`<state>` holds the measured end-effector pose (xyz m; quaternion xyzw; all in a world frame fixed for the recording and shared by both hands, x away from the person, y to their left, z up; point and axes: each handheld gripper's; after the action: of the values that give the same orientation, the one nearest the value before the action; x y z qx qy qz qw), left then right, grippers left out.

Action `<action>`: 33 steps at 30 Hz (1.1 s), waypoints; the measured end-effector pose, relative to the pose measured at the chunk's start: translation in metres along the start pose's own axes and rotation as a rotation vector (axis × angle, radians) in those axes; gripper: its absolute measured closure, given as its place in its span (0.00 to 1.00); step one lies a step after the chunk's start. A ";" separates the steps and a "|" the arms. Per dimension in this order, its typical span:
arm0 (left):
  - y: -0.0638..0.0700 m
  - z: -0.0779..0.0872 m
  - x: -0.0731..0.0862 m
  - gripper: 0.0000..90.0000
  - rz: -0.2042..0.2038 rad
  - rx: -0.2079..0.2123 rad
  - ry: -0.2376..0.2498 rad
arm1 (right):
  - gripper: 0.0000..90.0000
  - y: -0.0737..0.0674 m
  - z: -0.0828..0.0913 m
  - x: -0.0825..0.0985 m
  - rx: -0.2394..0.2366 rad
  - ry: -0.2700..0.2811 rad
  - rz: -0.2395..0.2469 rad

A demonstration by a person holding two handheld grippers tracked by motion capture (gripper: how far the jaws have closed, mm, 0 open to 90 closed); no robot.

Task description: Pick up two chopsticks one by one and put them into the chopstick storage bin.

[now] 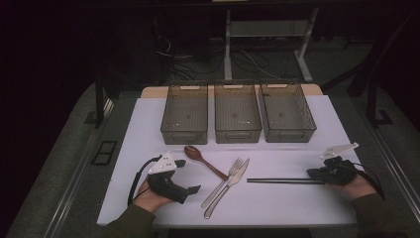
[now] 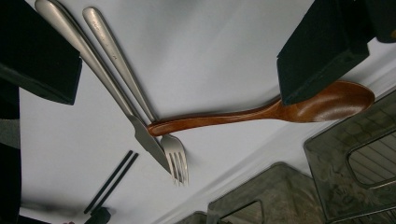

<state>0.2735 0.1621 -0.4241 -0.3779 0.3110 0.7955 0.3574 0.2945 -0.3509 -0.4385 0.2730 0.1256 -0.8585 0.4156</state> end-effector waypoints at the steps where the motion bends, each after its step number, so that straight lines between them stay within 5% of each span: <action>1: 0.000 0.000 0.000 0.00 0.001 0.001 0.001 | 1.00 -0.001 0.000 0.001 0.000 0.000 0.004; 12: 0.001 0.000 0.000 0.00 0.004 0.001 0.004 | 1.00 -0.004 0.004 0.004 -0.006 0.010 0.016; 18: 0.000 0.000 0.000 0.00 0.003 0.002 0.003 | 0.89 -0.004 0.013 0.001 -0.025 0.077 0.003; 19: 0.000 0.000 0.000 0.00 0.003 0.001 0.002 | 0.81 -0.006 0.015 -0.002 -0.047 0.101 0.007; 22: 0.000 0.000 0.000 0.00 0.003 0.001 0.003 | 0.77 -0.011 0.013 -0.008 -0.066 0.122 0.024; 33: 0.000 -0.001 0.000 0.00 0.006 -0.001 -0.001 | 0.84 -0.035 -0.008 -0.044 -0.167 0.171 0.102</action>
<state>0.2737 0.1612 -0.4249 -0.3766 0.3116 0.7969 0.3550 0.2920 -0.2977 -0.4201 0.3157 0.2175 -0.7964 0.4676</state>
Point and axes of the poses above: each handheld gripper's, and its own axes: z roughly backward along the jaws, x roughly out of its underside, y roughly to its right, and after that the axes turned 8 degrees about z, right-handed
